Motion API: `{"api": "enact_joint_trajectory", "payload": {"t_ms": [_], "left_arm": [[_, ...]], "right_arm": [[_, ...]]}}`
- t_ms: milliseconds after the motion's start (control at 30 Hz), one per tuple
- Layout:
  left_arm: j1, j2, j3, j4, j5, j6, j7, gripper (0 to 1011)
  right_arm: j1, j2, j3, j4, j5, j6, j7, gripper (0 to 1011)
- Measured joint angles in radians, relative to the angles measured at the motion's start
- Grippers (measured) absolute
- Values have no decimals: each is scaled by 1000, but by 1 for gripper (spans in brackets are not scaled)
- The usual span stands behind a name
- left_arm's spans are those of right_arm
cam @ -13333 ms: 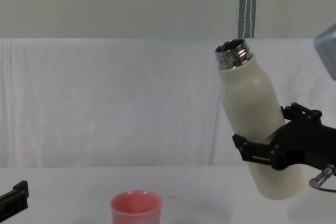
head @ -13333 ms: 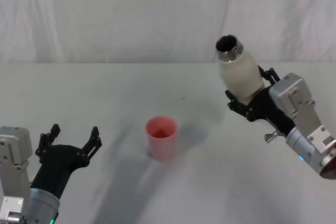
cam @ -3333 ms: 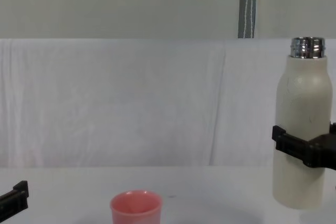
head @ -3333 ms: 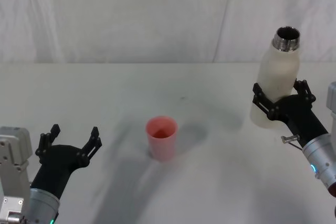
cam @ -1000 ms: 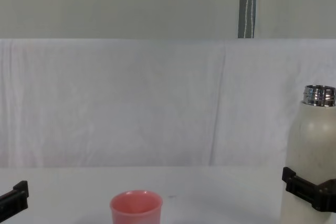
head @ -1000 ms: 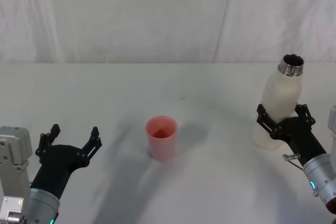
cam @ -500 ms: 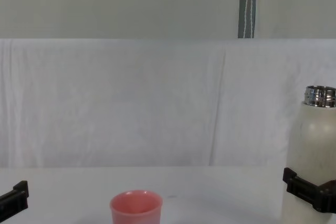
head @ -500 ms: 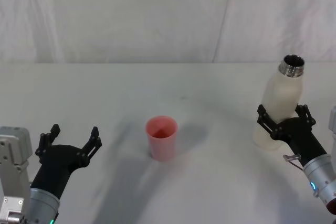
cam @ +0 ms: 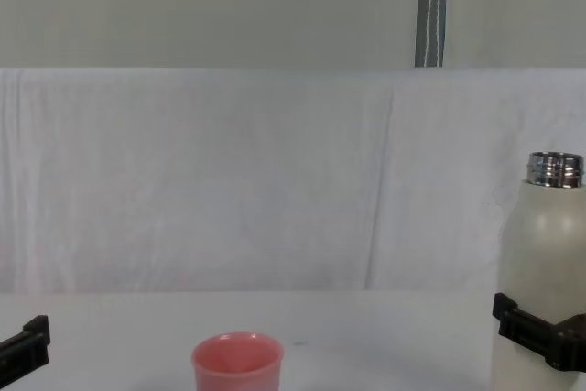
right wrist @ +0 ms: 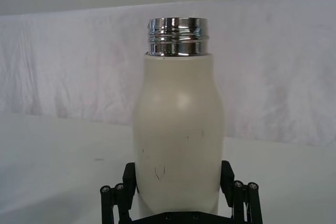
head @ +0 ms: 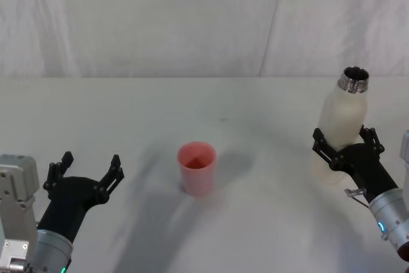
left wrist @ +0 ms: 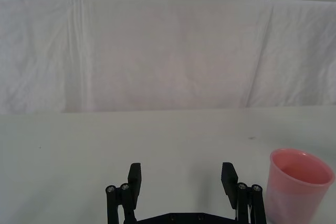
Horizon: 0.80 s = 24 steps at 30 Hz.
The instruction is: Grasp the thermos with one hand and pour water into the cup lid.
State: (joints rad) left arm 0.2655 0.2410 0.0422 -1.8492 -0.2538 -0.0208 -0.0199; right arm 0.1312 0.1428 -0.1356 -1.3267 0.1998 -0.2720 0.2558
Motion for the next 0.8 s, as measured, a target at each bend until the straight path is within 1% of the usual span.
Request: {"api": "enact_joint_trajectory", "payload": {"t_ms": [200,433,800], "left_arm": [[0,0,0,0,0,0,0,1001],[0,0,0,0,0,0,0,1001],[0,0,0,0,0,0,0,1001]], "right_arm": [[0,0,0,-1,-1,1,0,1001],[-14,7,-6,-28,-10,18,-3,1001],[-23,13,-7,-48,-16,26,-8,1001]]}}
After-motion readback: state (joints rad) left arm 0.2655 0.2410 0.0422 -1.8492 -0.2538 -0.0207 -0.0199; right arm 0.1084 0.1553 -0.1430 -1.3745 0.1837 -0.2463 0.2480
